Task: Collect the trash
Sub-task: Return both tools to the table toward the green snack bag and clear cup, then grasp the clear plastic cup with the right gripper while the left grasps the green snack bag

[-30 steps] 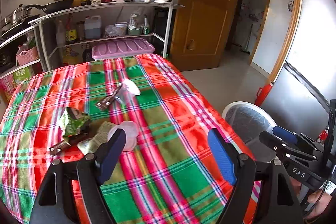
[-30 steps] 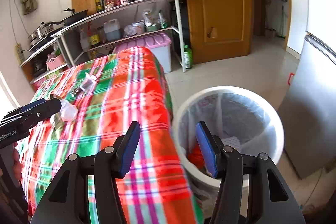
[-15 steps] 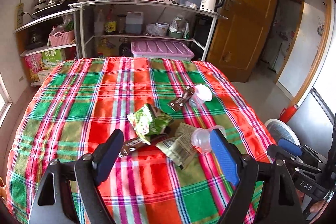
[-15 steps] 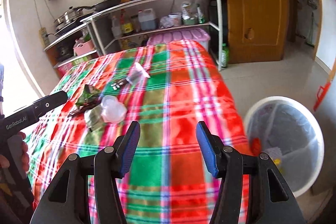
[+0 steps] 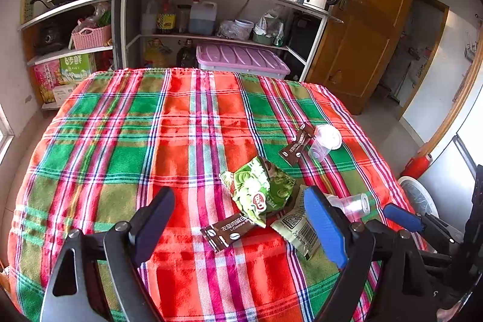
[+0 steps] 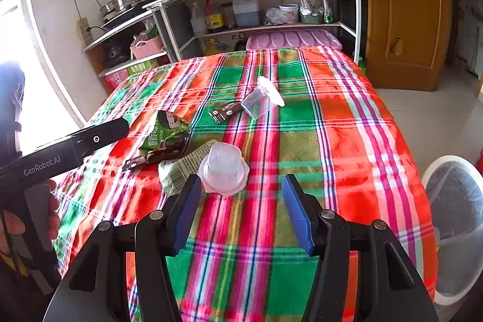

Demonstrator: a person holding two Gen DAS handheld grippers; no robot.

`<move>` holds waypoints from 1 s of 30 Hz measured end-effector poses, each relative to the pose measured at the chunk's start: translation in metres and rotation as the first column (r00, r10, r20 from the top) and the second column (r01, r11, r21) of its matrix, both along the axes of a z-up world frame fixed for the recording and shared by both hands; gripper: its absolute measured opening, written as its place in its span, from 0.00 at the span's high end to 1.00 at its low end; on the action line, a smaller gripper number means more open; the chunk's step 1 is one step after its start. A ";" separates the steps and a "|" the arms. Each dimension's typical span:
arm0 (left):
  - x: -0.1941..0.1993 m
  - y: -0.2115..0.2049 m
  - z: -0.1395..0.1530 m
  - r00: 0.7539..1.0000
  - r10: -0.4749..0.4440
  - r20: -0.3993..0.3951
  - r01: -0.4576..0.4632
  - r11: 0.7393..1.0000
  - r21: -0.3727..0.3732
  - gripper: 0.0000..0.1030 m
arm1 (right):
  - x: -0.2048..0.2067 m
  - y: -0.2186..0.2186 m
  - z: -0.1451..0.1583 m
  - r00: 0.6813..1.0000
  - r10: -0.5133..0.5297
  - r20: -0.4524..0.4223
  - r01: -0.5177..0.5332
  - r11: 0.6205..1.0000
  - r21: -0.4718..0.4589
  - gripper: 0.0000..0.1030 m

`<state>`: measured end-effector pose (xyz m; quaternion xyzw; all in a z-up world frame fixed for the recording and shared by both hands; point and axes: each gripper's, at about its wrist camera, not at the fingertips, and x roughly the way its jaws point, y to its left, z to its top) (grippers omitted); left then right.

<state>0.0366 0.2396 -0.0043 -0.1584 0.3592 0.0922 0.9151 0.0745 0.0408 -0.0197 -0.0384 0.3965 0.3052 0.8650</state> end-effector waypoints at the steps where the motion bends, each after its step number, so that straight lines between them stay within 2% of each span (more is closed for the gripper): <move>1: 0.003 0.002 -0.001 1.000 0.006 -0.006 -0.006 1.000 -0.009 0.14 | 0.001 0.003 -0.001 1.000 0.002 0.001 -0.002 1.000 -0.003 0.45; 7: 0.019 0.007 -0.004 1.000 -0.017 -0.019 0.016 0.999 -0.043 0.14 | 0.013 0.017 -0.006 1.000 -0.001 -0.014 0.000 1.000 -0.015 0.45; 11: 0.029 0.004 -0.009 0.998 -0.028 -0.054 0.027 1.000 -0.015 0.14 | 0.018 0.021 -0.009 1.000 0.001 -0.022 -0.001 1.000 -0.023 0.45; 19: 0.040 0.004 -0.020 0.997 -0.038 -0.074 0.036 0.999 -0.025 0.17 | 0.021 0.026 -0.012 1.000 0.001 -0.021 -0.002 0.999 -0.052 0.45; 25: 0.045 0.006 -0.028 0.994 -0.044 -0.102 0.041 0.999 -0.032 0.36 | 0.026 0.026 -0.014 0.999 0.004 -0.036 -0.006 0.999 -0.036 0.46; 28: 0.045 0.004 -0.029 0.993 -0.050 -0.107 0.048 0.999 -0.026 0.49 | 0.026 0.026 -0.013 0.999 0.009 -0.037 -0.010 1.000 -0.029 0.57; 30: 0.045 0.002 -0.028 0.993 -0.054 -0.107 0.052 0.998 -0.020 0.52 | 0.025 0.026 -0.014 0.999 0.008 -0.036 -0.009 1.000 -0.028 0.64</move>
